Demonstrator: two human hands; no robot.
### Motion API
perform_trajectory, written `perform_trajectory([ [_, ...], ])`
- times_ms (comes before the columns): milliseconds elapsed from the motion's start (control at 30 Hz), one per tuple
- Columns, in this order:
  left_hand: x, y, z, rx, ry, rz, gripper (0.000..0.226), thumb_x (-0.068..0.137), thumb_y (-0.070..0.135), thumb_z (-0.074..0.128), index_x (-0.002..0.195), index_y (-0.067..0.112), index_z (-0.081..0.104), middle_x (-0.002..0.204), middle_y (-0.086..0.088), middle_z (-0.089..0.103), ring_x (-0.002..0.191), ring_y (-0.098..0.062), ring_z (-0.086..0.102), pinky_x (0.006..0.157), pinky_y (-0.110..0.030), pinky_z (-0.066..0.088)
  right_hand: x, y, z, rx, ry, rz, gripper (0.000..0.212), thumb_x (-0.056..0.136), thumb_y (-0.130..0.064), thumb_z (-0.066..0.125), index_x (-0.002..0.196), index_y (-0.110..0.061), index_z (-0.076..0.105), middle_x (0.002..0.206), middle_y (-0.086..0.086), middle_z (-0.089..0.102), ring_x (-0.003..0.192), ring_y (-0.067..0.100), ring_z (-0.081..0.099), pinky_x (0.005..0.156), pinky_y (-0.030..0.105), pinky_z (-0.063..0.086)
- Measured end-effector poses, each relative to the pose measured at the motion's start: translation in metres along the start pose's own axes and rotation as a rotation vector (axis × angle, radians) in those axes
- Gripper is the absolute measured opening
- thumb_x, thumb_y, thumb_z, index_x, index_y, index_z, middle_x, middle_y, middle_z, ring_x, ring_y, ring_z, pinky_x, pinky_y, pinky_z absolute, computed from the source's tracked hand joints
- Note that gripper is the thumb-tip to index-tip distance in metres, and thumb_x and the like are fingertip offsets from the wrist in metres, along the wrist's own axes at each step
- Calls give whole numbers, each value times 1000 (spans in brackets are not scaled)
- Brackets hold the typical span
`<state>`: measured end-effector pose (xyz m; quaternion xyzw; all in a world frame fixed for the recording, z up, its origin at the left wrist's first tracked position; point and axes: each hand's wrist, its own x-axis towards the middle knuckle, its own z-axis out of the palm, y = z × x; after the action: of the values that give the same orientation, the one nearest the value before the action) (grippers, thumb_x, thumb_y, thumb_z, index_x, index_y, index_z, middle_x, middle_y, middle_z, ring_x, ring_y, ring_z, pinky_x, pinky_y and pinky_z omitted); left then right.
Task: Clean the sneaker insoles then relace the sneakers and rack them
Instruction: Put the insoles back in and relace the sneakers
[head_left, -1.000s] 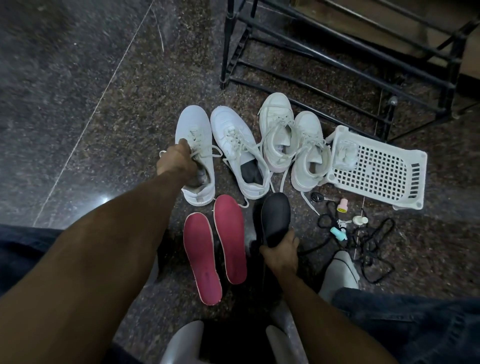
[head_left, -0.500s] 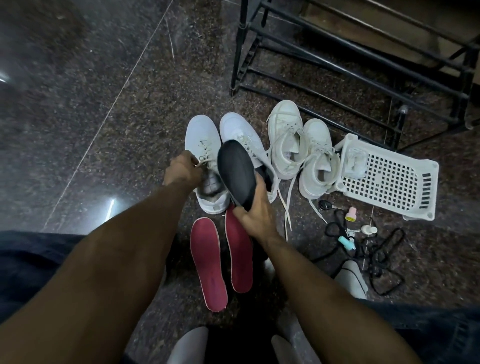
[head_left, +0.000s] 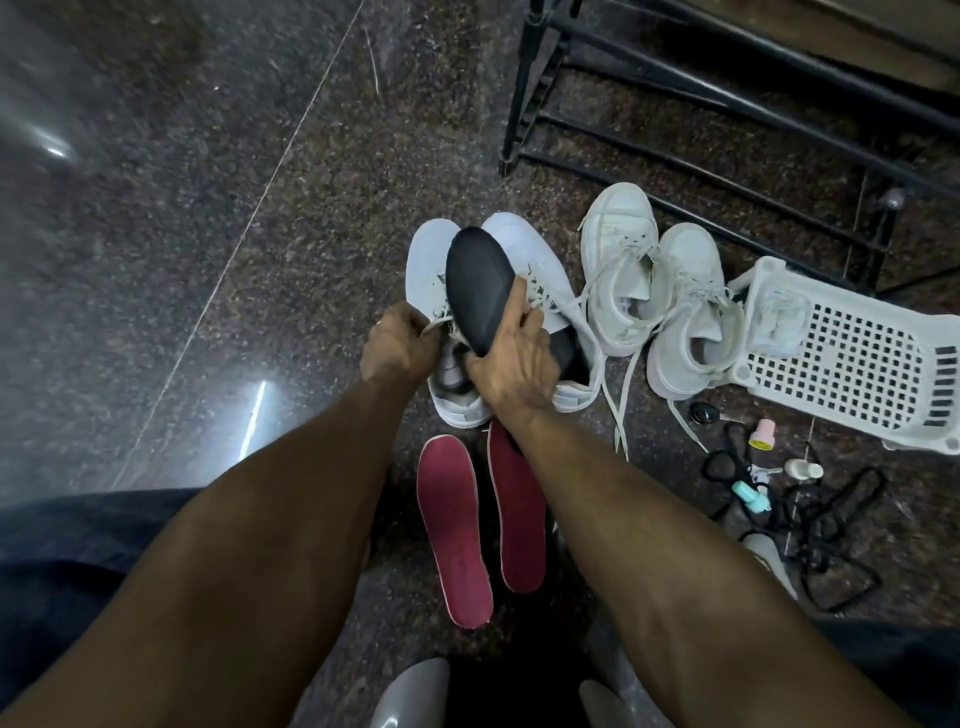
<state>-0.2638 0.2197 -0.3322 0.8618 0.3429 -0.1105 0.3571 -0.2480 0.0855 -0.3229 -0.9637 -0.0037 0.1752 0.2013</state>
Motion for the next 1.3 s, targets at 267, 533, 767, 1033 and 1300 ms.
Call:
perform_trajectory([
  [267, -11, -6, 4, 518, 190, 296, 19, 90, 28, 50, 105, 17, 57, 110, -8, 49, 106, -30, 51, 99, -51, 37, 19, 22, -16, -122, 66, -7, 110, 77, -44, 73, 153, -21, -3, 130, 13, 42, 108, 32, 55, 67, 40, 47],
  [533, -1, 3, 19, 773, 61, 514, 32, 92, 26, 49, 123, 25, 59, 143, -3, 38, 139, -26, 27, 114, -60, 7, 18, 18, -14, -123, 41, -28, 111, 76, -44, 75, 153, -21, -2, 132, 14, 43, 115, 33, 53, 71, 40, 48],
  [767, 5, 19, 40, 968, 28, 389, 33, 87, 39, 62, 114, 21, 59, 114, -7, 50, 108, -28, 56, 114, -65, 1, 22, 18, -12, -146, 11, -46, 111, 76, -42, 74, 153, -19, -2, 135, 14, 42, 116, 34, 53, 72, 40, 49],
  [1033, 20, 24, 35, 1038, 31, 516, 25, 93, 27, 46, 105, 24, 67, 110, -7, 56, 90, -28, 64, 117, -58, 3, 26, 24, -14, -147, -15, -46, 111, 77, -46, 73, 153, -19, -2, 136, 13, 41, 115, 33, 54, 72, 40, 47],
  [1300, 14, 1, 11, 785, 141, 951, 24, 86, 28, 49, 89, 8, 63, 103, -12, 56, 98, -32, 58, 96, -66, 38, 26, 22, -11, -158, -14, -31, 109, 78, -49, 72, 153, -17, 0, 136, 14, 42, 116, 34, 52, 77, 42, 49],
])
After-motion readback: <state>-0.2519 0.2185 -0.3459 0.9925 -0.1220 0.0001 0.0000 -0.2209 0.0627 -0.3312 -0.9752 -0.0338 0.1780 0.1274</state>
